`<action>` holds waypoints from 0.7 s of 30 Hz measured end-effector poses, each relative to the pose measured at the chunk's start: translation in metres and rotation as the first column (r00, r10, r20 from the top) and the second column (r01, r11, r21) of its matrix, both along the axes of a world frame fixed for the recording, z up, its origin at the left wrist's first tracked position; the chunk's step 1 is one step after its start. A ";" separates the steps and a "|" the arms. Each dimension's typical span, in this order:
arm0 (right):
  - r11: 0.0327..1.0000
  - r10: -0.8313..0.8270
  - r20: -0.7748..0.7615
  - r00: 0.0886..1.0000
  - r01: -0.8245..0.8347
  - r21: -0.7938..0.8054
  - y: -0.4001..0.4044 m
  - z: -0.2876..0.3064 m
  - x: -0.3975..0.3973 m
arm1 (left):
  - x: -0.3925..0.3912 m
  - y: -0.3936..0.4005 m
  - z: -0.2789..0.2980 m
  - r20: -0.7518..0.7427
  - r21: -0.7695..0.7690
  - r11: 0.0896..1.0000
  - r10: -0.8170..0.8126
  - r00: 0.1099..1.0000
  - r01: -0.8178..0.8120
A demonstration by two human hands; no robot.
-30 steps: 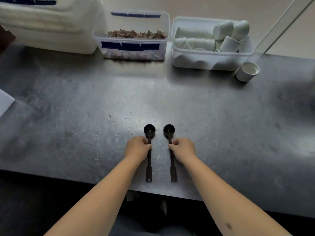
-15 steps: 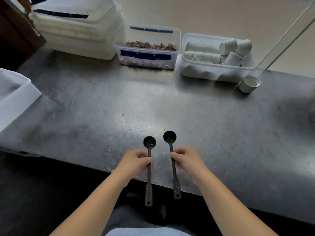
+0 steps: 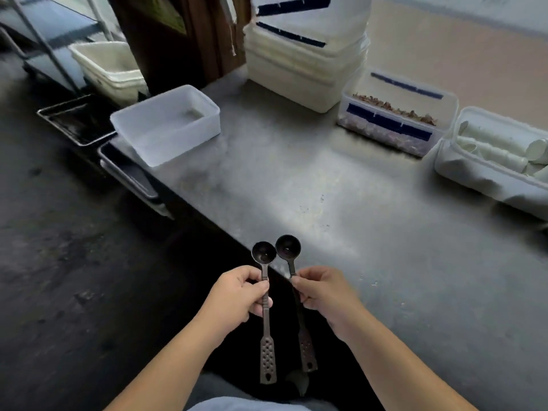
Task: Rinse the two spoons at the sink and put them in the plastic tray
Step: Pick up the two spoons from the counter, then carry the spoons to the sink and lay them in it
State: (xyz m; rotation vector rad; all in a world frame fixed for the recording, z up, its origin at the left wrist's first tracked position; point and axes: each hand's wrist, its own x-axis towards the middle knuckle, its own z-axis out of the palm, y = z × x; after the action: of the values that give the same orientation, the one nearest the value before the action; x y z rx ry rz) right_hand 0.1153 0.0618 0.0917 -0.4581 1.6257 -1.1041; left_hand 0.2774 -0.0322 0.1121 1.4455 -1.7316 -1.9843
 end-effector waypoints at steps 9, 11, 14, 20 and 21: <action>0.944 0.329 0.007 0.944 -0.328 -0.036 -0.107 0.036 0.156 | 0.178 -0.051 0.023 -0.057 -0.033 0.947 0.318 0.946 -0.320; 0.917 0.397 0.012 0.918 -0.396 -0.047 -0.128 0.040 0.198 | 0.224 -0.060 0.024 -0.059 -0.053 0.925 0.373 0.926 -0.376; 0.866 0.499 -0.005 0.867 -0.499 -0.047 -0.157 0.043 0.263 | 0.290 -0.067 0.026 -0.061 -0.068 0.869 0.487 0.871 -0.491; 0.706 0.707 0.024 0.707 -0.704 -0.076 -0.203 0.047 0.376 | 0.395 -0.067 0.031 -0.097 -0.058 0.679 0.726 0.681 -0.732; 0.655 0.755 0.039 0.654 -0.751 -0.087 -0.213 0.045 0.400 | 0.416 -0.066 0.029 -0.102 -0.055 0.615 0.780 0.618 -0.786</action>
State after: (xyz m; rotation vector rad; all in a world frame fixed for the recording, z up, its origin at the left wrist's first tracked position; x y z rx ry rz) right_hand 0.5154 -0.1516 0.1366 -1.0211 1.1303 -0.5102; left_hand 0.6938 -0.0980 0.1411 1.6671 -0.8532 -1.4000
